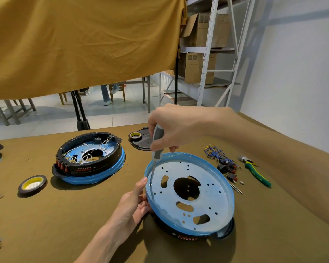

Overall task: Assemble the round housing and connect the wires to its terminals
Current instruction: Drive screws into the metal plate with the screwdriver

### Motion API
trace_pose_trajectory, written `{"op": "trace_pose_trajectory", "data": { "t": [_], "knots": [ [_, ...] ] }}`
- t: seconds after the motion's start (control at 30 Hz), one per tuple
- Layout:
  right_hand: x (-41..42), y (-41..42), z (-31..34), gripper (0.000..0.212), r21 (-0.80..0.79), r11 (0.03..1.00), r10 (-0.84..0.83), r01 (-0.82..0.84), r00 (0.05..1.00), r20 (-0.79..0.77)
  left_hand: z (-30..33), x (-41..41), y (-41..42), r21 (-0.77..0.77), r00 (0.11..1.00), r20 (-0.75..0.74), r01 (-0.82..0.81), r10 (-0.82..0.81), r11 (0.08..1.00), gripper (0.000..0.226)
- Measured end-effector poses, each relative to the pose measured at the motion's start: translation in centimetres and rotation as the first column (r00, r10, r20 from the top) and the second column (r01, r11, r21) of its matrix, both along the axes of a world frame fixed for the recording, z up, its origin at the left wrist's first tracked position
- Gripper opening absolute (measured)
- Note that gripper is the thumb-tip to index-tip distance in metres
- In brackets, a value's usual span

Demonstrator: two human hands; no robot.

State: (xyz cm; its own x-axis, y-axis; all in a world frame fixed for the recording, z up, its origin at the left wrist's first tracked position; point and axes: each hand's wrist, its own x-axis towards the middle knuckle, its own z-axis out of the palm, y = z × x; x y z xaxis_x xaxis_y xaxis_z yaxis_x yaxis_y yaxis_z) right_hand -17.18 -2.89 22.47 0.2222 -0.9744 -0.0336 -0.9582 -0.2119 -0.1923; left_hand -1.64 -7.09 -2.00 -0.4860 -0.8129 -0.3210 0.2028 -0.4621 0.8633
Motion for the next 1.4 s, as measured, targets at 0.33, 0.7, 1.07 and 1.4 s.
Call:
{"op": "trace_pose_trajectory", "data": {
  "t": [0.33,0.7,1.07,1.4],
  "knots": [
    [-0.42,0.16,-0.10,0.026,0.004,0.998,0.067,-0.067,0.997,-0.046,0.50,-0.14,0.30,-0.021,1.000,-0.008,0.011,-0.011,1.000,0.070],
    [0.32,-0.54,-0.42,0.027,-0.008,0.997,0.072,-0.073,0.996,-0.061,0.61,-0.27,0.44,-0.036,1.000,-0.010,-0.006,0.006,0.999,0.068],
    [0.42,-0.23,0.10,0.024,0.016,0.986,0.166,-0.165,0.976,-0.144,0.31,-0.30,0.21,0.006,1.000,0.000,-0.024,0.024,1.000,0.073],
    [-0.33,-0.48,-0.11,0.023,0.035,0.984,0.177,-0.174,0.978,-0.113,0.34,-0.24,0.26,0.014,1.000,0.007,-0.022,0.022,1.000,0.080]
  ]
}}
